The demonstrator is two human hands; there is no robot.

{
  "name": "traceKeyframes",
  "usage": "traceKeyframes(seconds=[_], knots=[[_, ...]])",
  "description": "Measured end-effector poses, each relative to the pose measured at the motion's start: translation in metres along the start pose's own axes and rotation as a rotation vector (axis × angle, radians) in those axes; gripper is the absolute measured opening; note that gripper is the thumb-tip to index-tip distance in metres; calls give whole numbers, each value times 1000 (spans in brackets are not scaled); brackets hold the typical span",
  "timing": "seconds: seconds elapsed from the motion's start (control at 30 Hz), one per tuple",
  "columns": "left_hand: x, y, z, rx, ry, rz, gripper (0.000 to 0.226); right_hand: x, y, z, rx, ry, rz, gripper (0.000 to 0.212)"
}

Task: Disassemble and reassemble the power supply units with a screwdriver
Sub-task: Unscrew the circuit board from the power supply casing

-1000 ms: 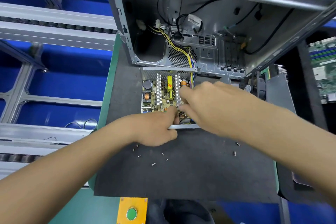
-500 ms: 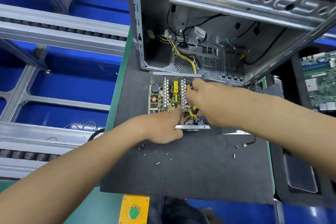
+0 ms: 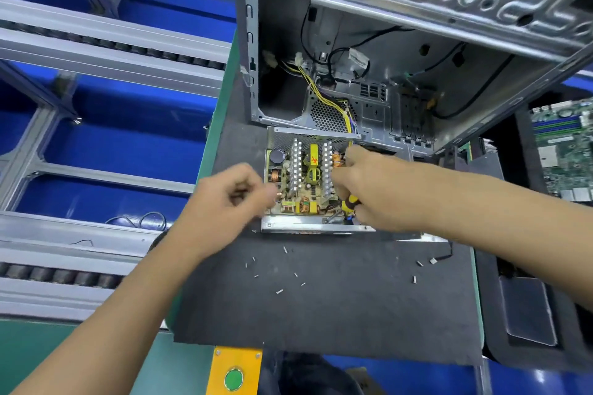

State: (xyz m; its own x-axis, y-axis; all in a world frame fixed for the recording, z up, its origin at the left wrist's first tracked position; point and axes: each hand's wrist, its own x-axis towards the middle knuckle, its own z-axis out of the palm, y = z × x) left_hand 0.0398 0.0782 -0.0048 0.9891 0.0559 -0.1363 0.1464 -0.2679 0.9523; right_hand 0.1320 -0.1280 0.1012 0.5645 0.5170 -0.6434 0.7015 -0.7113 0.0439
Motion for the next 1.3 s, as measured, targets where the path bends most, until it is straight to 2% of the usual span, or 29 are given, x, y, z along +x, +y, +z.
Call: traceKeyframes(seconds=[0.07, 0.1, 0.2, 0.23, 0.33, 0.37, 0.47, 0.53, 0.6, 0.67, 0.73, 0.77, 0.8, 0.83, 0.93, 1.0, 1.07, 1.1, 1.13, 1.23, 1.3], knots=[[-4, -21, 4, -40, 256, -30, 37, 1, -1, 4, -255, 96, -129, 13], [-6, -30, 7, -16, 334, -47, 40, 3, -1, 5, -318, 131, -158, 16], [-6, -52, 18, 88, 412, -44, 50, 5, 0, 8, -330, 113, -163, 24], [-6, -55, 20, 133, 418, -28, 53, 6, 0, 9, -287, 75, -130, 26], [-4, -59, 24, 225, 414, 14, 52, 5, 2, -2, 150, -124, 170, 40], [-4, -59, 24, 236, 415, 16, 52, 5, 2, -4, 230, -179, 208, 41], [-6, -58, 25, 272, 403, 15, 54, 1, -1, -1, 232, -243, 138, 26], [-6, -56, 26, 308, 392, 32, 55, -6, 2, 1, 64, -175, -3, 20], [-6, -56, 26, 332, 385, 38, 54, -7, 11, -2, -278, -52, -250, 16], [-6, -57, 26, 343, 385, 42, 54, -5, 15, -11, -482, 4, -443, 15], [-5, -59, 26, 348, 393, 48, 53, -2, 12, -14, -618, 15, -489, 14], [-5, -60, 26, 349, 397, 51, 52, 1, 11, -11, -647, 22, -432, 26], [-5, -61, 26, 351, 398, 54, 52, 3, 8, -7, -578, 28, -349, 37], [-4, -61, 27, 353, 398, 57, 51, 4, 5, -3, -406, 19, -204, 45], [-4, -61, 28, 366, 414, 63, 50, 9, 5, 1, 261, -125, 290, 51], [-3, -62, 27, 374, 419, 65, 50, 6, 7, -1, 430, -225, 426, 49], [-3, -63, 28, 371, 416, 76, 49, 2, 11, -1, 536, -216, 380, 32], [-2, -63, 27, 370, 411, 79, 49, -1, 13, -1, 511, -155, 281, 21], [-1, -63, 27, 367, 408, 78, 49, -4, 14, -2, 378, -108, 130, 13], [-2, -62, 27, 368, 404, 76, 50, -6, 21, -4, -349, -44, -308, 4], [-2, -63, 27, 383, 405, 79, 50, -5, 23, -9, -502, -71, -373, 8]])
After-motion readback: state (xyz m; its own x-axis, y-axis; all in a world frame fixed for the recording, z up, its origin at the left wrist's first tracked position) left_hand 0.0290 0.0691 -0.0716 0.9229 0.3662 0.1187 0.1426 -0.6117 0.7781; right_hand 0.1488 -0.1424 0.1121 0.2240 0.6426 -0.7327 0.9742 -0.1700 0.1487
